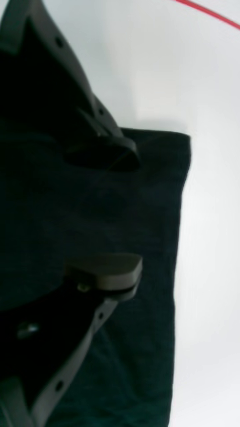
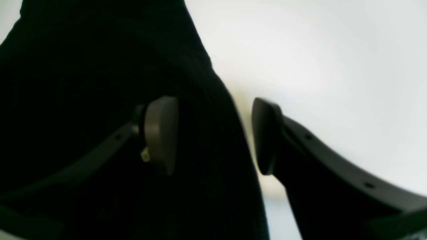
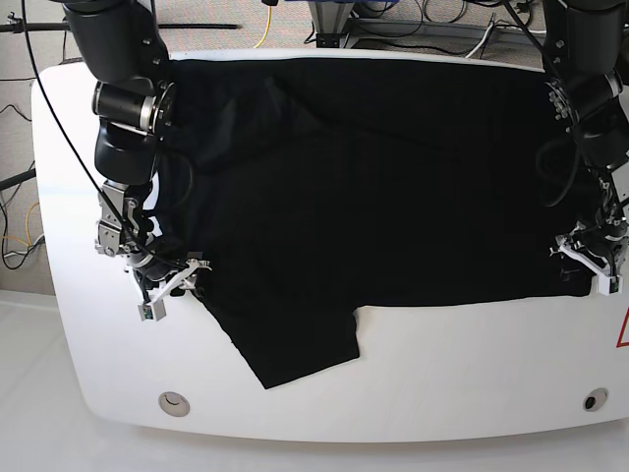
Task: Fold the T-shirt properly
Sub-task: 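Close both grippers on the black shirt's hem corners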
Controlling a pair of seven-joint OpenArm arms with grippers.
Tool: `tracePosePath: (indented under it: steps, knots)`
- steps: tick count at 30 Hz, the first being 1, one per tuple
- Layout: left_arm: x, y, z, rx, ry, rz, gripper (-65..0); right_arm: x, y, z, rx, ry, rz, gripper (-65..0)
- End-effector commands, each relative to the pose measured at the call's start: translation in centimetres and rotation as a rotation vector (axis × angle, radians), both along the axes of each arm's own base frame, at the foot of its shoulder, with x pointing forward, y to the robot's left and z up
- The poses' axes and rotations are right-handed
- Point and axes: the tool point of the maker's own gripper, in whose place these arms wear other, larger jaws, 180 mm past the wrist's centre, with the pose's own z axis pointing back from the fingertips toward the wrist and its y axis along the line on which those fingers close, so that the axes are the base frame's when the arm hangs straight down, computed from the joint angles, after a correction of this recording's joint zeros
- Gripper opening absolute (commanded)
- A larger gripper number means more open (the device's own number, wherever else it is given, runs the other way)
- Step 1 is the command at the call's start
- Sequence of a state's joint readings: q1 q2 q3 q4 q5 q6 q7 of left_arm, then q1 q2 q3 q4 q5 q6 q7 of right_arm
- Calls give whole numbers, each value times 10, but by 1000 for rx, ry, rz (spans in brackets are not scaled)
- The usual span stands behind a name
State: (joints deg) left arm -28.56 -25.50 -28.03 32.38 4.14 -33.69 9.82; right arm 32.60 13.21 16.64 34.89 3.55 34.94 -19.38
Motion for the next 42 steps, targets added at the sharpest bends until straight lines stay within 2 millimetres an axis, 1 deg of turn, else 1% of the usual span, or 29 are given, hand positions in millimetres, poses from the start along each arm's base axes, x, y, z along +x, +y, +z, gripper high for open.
tracePosePath:
  steps: [1, 6, 16, 18, 24, 28, 36, 38, 42]
  knots:
    - [12, 18, 33, 20, -83, 18, -280, 16, -6, 23, 0, -67, -1, -318]
    - [10, 19, 32, 22, -78, 18, -279, 16, -5, 21, -4, -60, 4, -314]
    - [8, 23, 25, 30, -61, 37, -288, 15, -1, 17, -8, -54, -2, -281]
    - [4, 29, 19, 42, -33, 53, -286, 13, 3, 14, 4, -51, -6, -298]
    - [3, 33, 16, 38, -20, 64, -286, 13, 10, 12, 6, -50, -7, -307]
    - [3, 35, 20, 45, -28, 66, -286, 11, 20, 6, 16, -38, 13, -308]
    - [2, 35, 19, 48, -27, 65, -287, 9, 31, 2, 34, -28, 25, -320]
    - [0, 35, 17, 49, -15, 66, -287, 6, 43, 0, 48, -25, 48, -336]
    - [1, 35, 18, 51, -15, 67, -286, 4, 46, -2, 49, -22, 59, -371]
